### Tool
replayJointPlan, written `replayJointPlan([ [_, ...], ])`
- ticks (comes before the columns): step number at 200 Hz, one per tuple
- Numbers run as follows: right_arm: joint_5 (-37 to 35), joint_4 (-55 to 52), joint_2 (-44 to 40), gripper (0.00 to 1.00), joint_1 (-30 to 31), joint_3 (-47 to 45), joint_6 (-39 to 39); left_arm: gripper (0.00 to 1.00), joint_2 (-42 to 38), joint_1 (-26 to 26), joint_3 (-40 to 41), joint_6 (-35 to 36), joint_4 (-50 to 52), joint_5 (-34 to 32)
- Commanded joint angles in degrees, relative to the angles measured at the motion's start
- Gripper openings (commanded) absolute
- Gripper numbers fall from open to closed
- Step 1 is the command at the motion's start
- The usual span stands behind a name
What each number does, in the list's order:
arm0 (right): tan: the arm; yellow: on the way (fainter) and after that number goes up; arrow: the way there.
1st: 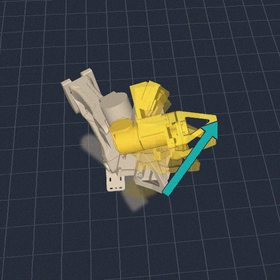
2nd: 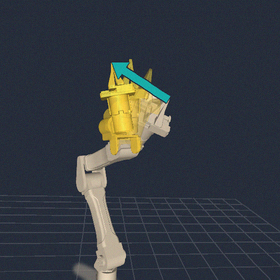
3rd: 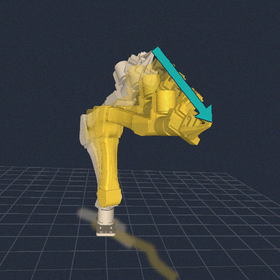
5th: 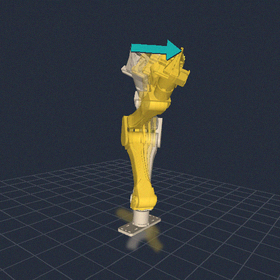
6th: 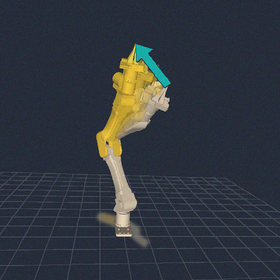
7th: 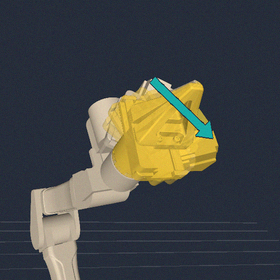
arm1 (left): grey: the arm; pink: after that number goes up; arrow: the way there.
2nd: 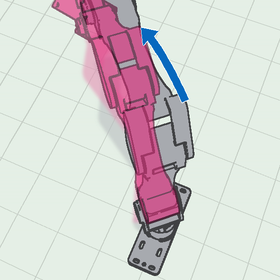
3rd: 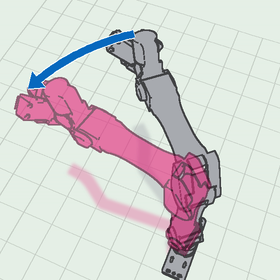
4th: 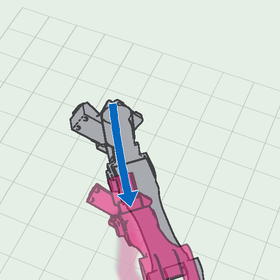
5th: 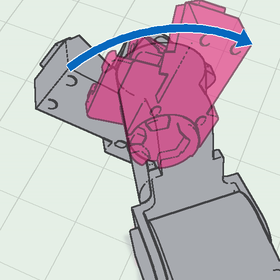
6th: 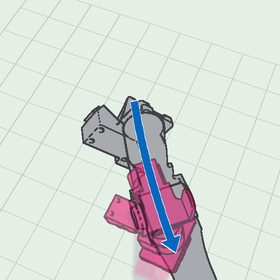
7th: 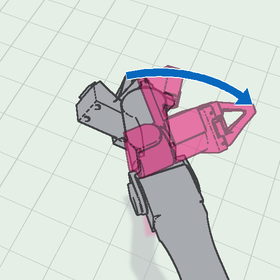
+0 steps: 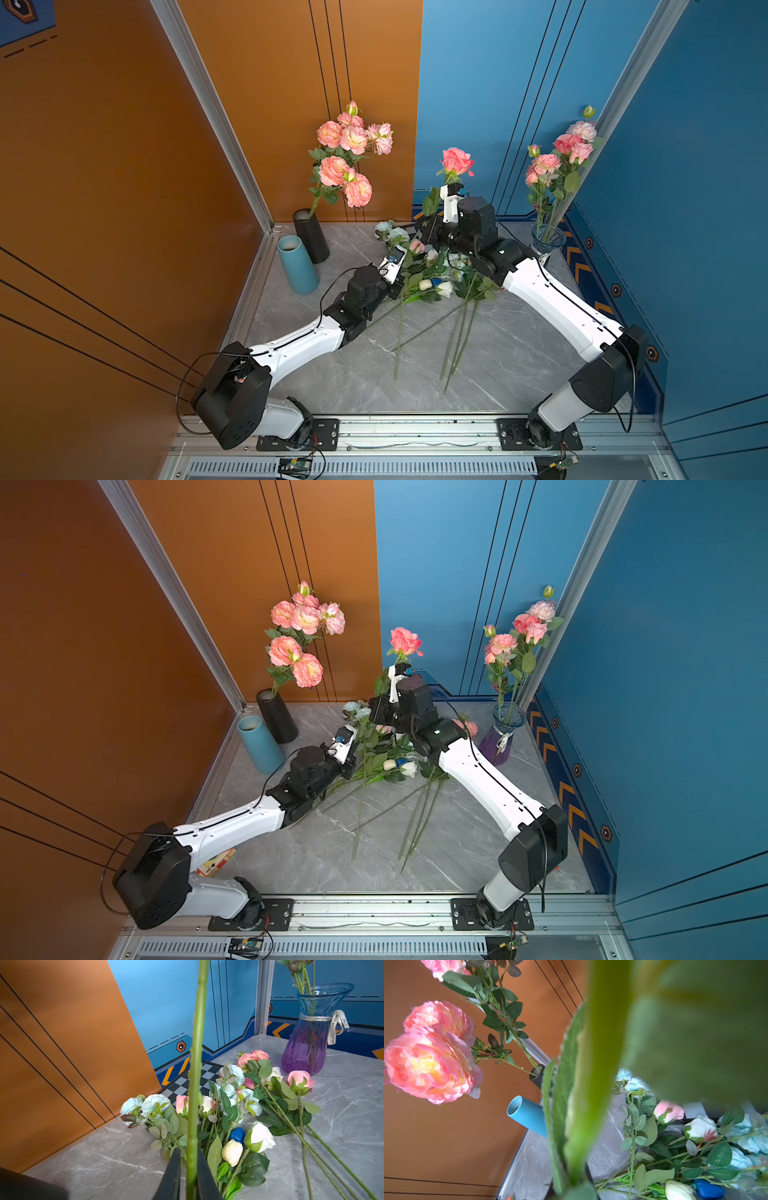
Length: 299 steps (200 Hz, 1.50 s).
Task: Place the pink flowers into the vase
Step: Place the flower in the vase.
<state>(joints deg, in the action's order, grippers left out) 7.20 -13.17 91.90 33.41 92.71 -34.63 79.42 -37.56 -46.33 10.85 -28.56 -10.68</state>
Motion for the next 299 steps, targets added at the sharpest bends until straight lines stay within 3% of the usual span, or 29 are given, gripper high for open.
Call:
replayJointPlan([
  [1,-2.6,1.9,0.5,0.00,-0.6,1.5,1.5,0.46,-2.2,0.3,1.5,-0.5,1.3,-4.9],
  [31,-4.6,5.7,0.2,0.00,0.4,0.5,3.4,0.93,-6.8,1.9,4.3,-4.9,3.5,-7.6],
  [38,-5.2,6.7,0.2,0.00,0.8,0.4,4.2,1.00,-8.2,2.9,5.1,-6.6,4.5,-7.6],
  [83,-9.7,15.9,1.7,0.00,7.1,2.6,14.3,0.99,-15.1,11.9,8.8,-18.7,13.2,-5.0],
  [120,-13.0,20.4,6.0,0.00,14.0,9.5,24.1,0.99,-20.6,14.2,10.3,-18.7,23.7,-7.4],
  [141,-13.0,24.1,7.6,0.00,15.3,12.2,25.3,0.98,-22.4,19.7,11.7,-14.8,30.0,0.0],
  [161,-12.3,25.7,9.4,0.00,16.1,14.4,25.6,0.99,-23.6,20.1,13.6,-12.5,30.0,-6.2],
  [187,-11.8,27.5,11.7,0.00,17.5,16.9,27.6,0.99,-24.6,25.1,13.9,-19.3,32.6,-13.9],
  [199,-10.5,28.5,12.9,0.00,18.0,17.8,28.2,0.99,-27.0,29.5,15.5,-21.6,30.7,-12.6],
  [238,-7.2,32.8,18.5,0.00,20.1,22.8,29.3,0.99,-28.5,36.4,16.5,-29.0,30.2,-15.3],
  [266,-7.0,30.9,22.8,0.00,22.3,29.4,32.3,0.99,-29.5,37.3,17.7,-31.1,31.1,-18.7],
  [299,-5.8,29.7,30.0,0.00,23.0,38.6,30.8,0.99,-29.9,38.2,17.0,-32.2,33.2,-23.8],
])
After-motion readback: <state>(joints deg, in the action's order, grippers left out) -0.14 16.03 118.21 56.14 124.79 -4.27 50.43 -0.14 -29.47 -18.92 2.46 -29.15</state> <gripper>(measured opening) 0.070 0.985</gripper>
